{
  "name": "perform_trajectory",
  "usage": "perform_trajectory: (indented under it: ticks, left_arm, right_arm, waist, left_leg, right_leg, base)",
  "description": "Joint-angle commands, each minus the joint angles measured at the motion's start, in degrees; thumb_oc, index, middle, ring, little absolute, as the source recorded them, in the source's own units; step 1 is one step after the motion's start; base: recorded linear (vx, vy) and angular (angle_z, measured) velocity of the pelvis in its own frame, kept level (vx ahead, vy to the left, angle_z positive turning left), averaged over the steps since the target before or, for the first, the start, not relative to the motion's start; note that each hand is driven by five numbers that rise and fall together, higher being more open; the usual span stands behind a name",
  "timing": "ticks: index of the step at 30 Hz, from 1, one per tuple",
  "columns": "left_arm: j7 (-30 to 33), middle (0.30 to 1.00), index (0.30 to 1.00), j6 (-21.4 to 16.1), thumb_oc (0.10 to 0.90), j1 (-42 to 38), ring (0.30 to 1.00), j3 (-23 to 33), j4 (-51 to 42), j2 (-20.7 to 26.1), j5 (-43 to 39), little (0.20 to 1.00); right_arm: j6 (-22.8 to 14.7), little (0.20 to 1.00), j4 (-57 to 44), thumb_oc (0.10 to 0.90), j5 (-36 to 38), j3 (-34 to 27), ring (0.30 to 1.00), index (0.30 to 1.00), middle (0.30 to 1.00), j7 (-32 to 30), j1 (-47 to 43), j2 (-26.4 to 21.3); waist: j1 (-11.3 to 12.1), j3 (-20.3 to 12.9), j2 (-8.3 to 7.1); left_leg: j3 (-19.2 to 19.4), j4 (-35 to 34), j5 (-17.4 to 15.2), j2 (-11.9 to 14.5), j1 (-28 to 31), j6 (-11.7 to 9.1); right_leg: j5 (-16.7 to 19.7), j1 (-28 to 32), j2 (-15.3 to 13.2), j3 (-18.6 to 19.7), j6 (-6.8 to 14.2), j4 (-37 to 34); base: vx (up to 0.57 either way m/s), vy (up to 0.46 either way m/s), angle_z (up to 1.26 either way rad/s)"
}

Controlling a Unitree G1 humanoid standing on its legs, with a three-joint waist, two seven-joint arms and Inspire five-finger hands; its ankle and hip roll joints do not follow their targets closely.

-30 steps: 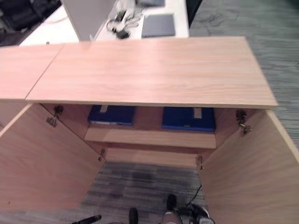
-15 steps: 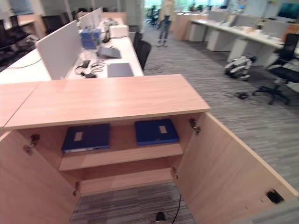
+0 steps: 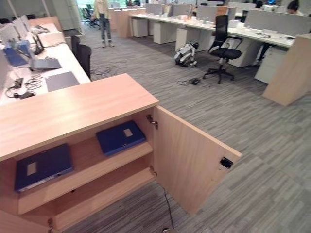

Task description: Put the empty folder in the office cabinet

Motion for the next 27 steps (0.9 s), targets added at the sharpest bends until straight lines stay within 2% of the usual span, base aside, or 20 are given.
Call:
perform_trajectory:
  ticks: [1, 4, 5, 6, 7, 12, 13, 17, 20, 23, 27]
  left_arm:
    - [1.13, 0.900, 0.900, -1.45, 0.800, -3.74, 0.900, 0.29, 0.88, 1.41, 0.44, 0.900]
    - [0.71, 0.900, 0.900, -1.48, 0.800, -3.84, 0.900, -0.56, 0.58, 0.86, 0.69, 0.900]
    - [0.47, 0.900, 0.900, -1.35, 0.800, -3.90, 0.900, -0.80, 0.73, 0.70, 1.03, 0.900]
    - [0.39, 0.900, 0.900, -1.32, 0.800, -3.99, 0.900, -0.82, 0.88, 0.60, 1.24, 0.900]
    - [0.10, 0.900, 0.900, -1.10, 0.800, -3.93, 0.900, -0.81, 1.27, 0.64, 1.61, 0.900]
    - [-0.18, 0.900, 0.900, -0.96, 0.800, -3.76, 0.900, -0.54, 1.54, 0.51, 1.80, 0.900]
    - [-0.23, 0.900, 0.900, -0.79, 0.800, -3.61, 0.900, -0.22, 1.47, 0.54, 1.93, 0.900]
    - [0.74, 0.900, 0.900, -1.62, 0.800, -0.08, 0.900, -0.46, 0.36, -1.65, 3.64, 0.900]
    - [-0.19, 0.900, 0.900, -1.97, 0.800, 1.77, 0.900, -0.59, -0.99, -1.03, 3.89, 0.900]
    - [-0.98, 0.900, 0.900, -2.08, 0.800, 2.88, 0.900, 0.12, -1.80, -0.42, 5.23, 0.900]
    - [-1.24, 0.900, 0.900, -2.38, 0.800, 4.28, 0.900, 0.34, -1.85, 0.07, 6.70, 0.900]
  right_arm:
    - [-2.74, 0.900, -0.62, 0.800, -0.08, -2.06, 0.900, 0.900, 0.900, -3.63, -2.70, -4.22]
    - [-1.96, 0.900, -1.24, 0.800, -3.21, -2.86, 0.900, 0.900, 0.900, -4.44, -4.69, -9.25]
    - [-1.76, 0.900, -1.72, 0.800, -4.13, -3.01, 0.900, 0.900, 0.900, -4.69, -5.41, -10.95]
    - [-1.74, 0.900, -2.27, 0.800, -4.95, -3.02, 0.900, 0.900, 0.900, -4.73, -6.58, -12.65]
    - [-1.63, 0.900, -4.24, 0.800, -7.28, -2.48, 0.900, 0.900, 0.900, -4.95, -8.63, -16.03]
    - [-1.74, 0.900, -8.97, 0.800, -11.01, -0.73, 0.900, 0.900, 0.900, -5.74, -12.53, -20.46]
    - [-1.82, 0.900, -14.17, 0.800, -14.15, 1.08, 0.900, 0.900, 0.900, -6.39, -14.53, -22.73]
    - [-2.22, 0.900, -23.54, 0.800, -19.06, 4.98, 0.900, 0.900, 0.900, -6.19, -17.76, -24.99]
    - [-4.14, 0.900, -31.98, 0.800, -23.07, 11.11, 0.900, 0.900, 0.900, -1.19, -20.95, -26.90]
    - [-3.68, 0.900, -39.21, 0.800, -31.78, 14.96, 0.900, 0.900, 0.900, 1.59, -21.22, -29.40]
    - [-4.61, 0.900, -44.88, 0.800, -35.94, 18.23, 0.900, 0.900, 0.900, 4.39, -21.13, -30.42]
  waist:
    - [-1.28, -0.87, -0.48]
    - [-0.96, -2.03, -0.35]
    - [-0.73, -2.39, 0.20]
    - [-0.55, -2.45, -0.15]
    - [-0.18, -2.80, 0.46]
    - [0.62, -2.93, 0.93]
    - [1.16, -3.01, 1.14]
    - [3.19, -2.55, 0.61]
    - [5.18, -1.75, 0.41]
    - [6.03, -1.51, 0.45]
    - [6.81, -1.28, 0.66]
  left_leg:
    - [-0.09, -0.04, -5.51, -5.31, -1.49, 3.48]
    - [0.79, -0.04, -5.49, -4.49, -1.45, 3.00]
    - [0.16, -0.04, -6.87, -4.20, -0.74, 2.88]
    - [1.25, -0.04, -5.41, -3.87, -1.05, 2.64]
    - [0.74, -0.04, -6.76, -3.46, -0.27, 2.50]
    - [1.18, -0.04, -6.56, -2.71, -0.07, 2.08]
    - [1.03, -0.04, -6.28, -2.32, -0.01, 1.75]
    - [0.77, -0.04, -3.98, -1.58, -0.76, 1.05]
    - [-0.81, -0.04, -3.03, -0.97, -1.68, 0.28]
    - [-1.74, -0.04, -2.84, -0.84, -1.90, -0.02]
    - [-2.69, -0.04, -2.66, -0.85, -2.14, -0.29]
  right_leg:
    - [5.35, 0.97, -3.61, 3.46, 5.22, -6.60]
    - [5.44, 2.68, -2.48, 3.79, 5.21, -9.98]
    - [4.54, 3.76, -2.07, 4.19, 5.63, -10.88]
    - [5.26, 3.45, -1.81, 4.32, 5.01, -11.01]
    - [4.05, 4.17, -1.26, 4.66, 5.45, -11.31]
    - [3.38, 4.60, -0.51, 4.57, 5.23, -11.54]
    - [2.90, 4.93, -0.17, 4.43, 4.99, -11.54]
    - [3.13, 5.12, 0.05, 2.66, 3.57, -11.54]
    - [2.33, 5.69, 0.17, 0.90, 2.98, -11.54]
    - [1.73, 6.36, 0.16, -0.17, 2.69, -11.54]
    - [1.42, 6.75, 0.11, -1.33, 2.51, -11.54]
  base:
    - [0.06, -0.128, -0.23]
    - [0.10, -0.111, -0.24]
    - [0.09, -0.117, -0.21]
    - [0.17, -0.085, -0.24]
    - [0.07, -0.097, -0.18]
    - [0.06, -0.064, -0.16]
    - [0.04, -0.076, -0.03]
    - [-0.04, -0.124, -0.01]
    - [-0.03, -0.067, 0.40]
    - [0.00, -0.015, 0.32]
    - [0.00, 0.003, 0.13]
